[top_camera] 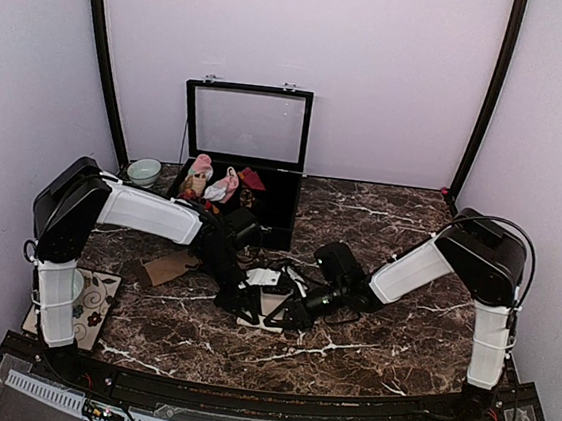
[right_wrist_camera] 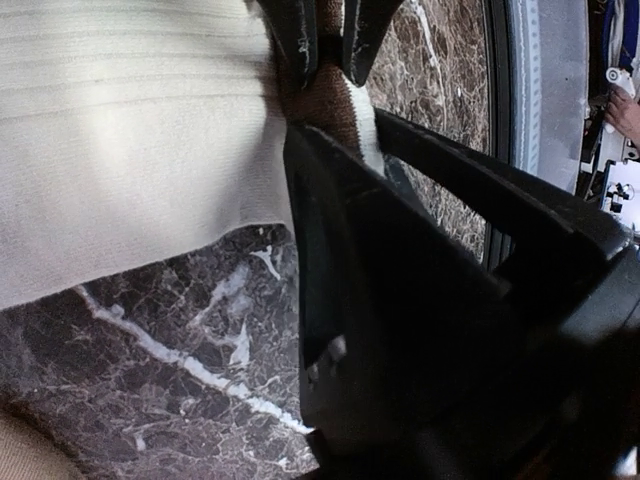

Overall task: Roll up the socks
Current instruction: Roll the sock at the center of the board.

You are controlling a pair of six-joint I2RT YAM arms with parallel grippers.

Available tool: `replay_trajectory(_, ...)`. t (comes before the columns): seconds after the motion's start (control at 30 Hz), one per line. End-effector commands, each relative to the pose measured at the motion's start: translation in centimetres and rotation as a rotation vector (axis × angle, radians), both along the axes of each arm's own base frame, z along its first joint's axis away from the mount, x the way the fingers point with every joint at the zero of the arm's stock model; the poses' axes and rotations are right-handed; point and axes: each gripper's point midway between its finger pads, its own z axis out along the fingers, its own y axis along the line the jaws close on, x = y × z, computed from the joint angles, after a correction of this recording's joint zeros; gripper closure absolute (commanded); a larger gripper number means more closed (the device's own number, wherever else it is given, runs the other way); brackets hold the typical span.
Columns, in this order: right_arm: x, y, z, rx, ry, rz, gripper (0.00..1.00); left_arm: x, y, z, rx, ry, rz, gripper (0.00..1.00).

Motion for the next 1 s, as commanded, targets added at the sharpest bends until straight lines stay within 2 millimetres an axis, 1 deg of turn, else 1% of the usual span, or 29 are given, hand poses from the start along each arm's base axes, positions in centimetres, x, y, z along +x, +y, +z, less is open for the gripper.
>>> replay_trajectory(0.0, -2.2, -5.9, -8.2, -0.342, 0.166, -0.099, 0.99, -2.0, 1.8, -2.8, 0.128, 0.062, -0.009, 0.86)
replay_trajectory(0.03, -2.0, -6.0, -8.0, -0.340, 0.148, -0.104, 0.96, -2.1, 1.9, -2.9, 0.135, 0.078, -0.004, 0.93)
replay_trajectory(0.07, -1.7, -5.9, -7.5, -0.326, 0.120, -0.112, 0.90, -2.2, 1.9, -2.9, 0.140, 0.098, -0.001, 0.97)
replay_trajectory(0.1, -1.4, -6.0, -7.0, -0.313, 0.091, -0.122, 0.82, -2.4, 2.0, -3.1, 0.146, 0.121, 0.002, 1.00)
replay_trajectory(0.13, -1.2, -6.1, -6.6, -0.300, 0.064, -0.131, 0.74, -2.5, 2.2, -3.2, 0.155, 0.146, 0.013, 1.00)
replay_trajectory(0.17, -1.0, -6.2, -6.2, -0.289, 0.034, -0.137, 0.63, -2.5, 2.3, -3.4, 0.163, 0.174, 0.022, 1.00)
replay_trajectory(0.2, -1.0, -6.3, -5.8, -0.278, 0.006, -0.140, 0.48, -2.5, 2.5, -3.5, 0.172, 0.205, 0.035, 1.00)
replay_trajectory(0.23, -0.9, -6.3, -5.3, -0.261, -0.028, -0.143, 0.19, -2.6, 2.7, -3.8, 0.181, 0.244, 0.048, 1.00)
replay_trajectory(0.27, -1.0, -6.4, -4.9, -0.248, -0.060, -0.147, 0.03, -2.6, 2.8, -3.8, 0.182, 0.280, 0.062, 1.00)
replay_trajectory(0.3, -0.9, -6.6, -4.4, -0.233, -0.097, -0.152, 0.01, -2.7, 3.0, -3.7, 0.186, 0.319, 0.077, 1.00)
replay_trajectory(0.43, -0.5, -7.4, -2.9, -0.216, -0.250, -0.198, 0.01, -3.0, 3.0, -3.7, 0.207, 0.467, 0.127, 1.00)
replay_trajectory(0.57, -0.1, -8.1, -1.1, -0.246, -0.470, -0.239, 0.01, -3.2, 3.3, -4.5, 0.253, 0.543, 0.157, 1.00)
replay_trajectory(0.63, 1.3, -9.1, 0.0, -0.282, -0.565, -0.326, 0.01, -3.1, 3.4, -4.8, 0.276, 0.555, 0.163, 1.00)
replay_trajectory(0.7, 2.4, -10.1, 2.1, -0.267, -0.635, -0.413, 0.01, -2.9, 3.5, -5.0, 0.282, 0.560, 0.172, 1.00)
replay_trajectory(0.77, 2.9, -10.9, 4.1, -0.217, -0.685, -0.485, 0.01, -2.8, 3.6, -5.0, 0.285, 0.565, 0.177, 1.00)
replay_trajectory(0.83, 4.4, -12.7, 5.8, -0.197, -0.698, -0.659, 0.01, -2.6, 3.8, -5.0, 0.289, 0.567, 0.183, 1.00)
replay_trajectory(0.87, 4.7, -13.3, 6.3, -0.176, -0.691, -0.713, 0.01, -2.6, 3.9, -5.0, 0.291, 0.567, 0.187, 1.00)
replay_trajectory(0.93, 4.4, -13.5, 7.5, -0.094, -0.687, -0.742, 0.01, -2.5, 3.9, -5.2, 0.297, 0.565, 0.191, 1.00)
replay_trajectory(0.97, 3.8, -13.1, 8.0, -0.051, -0.693, -0.701, 0.01, -2.4, 3.9, -5.2, 0.299, 0.562, 0.194, 1.00)
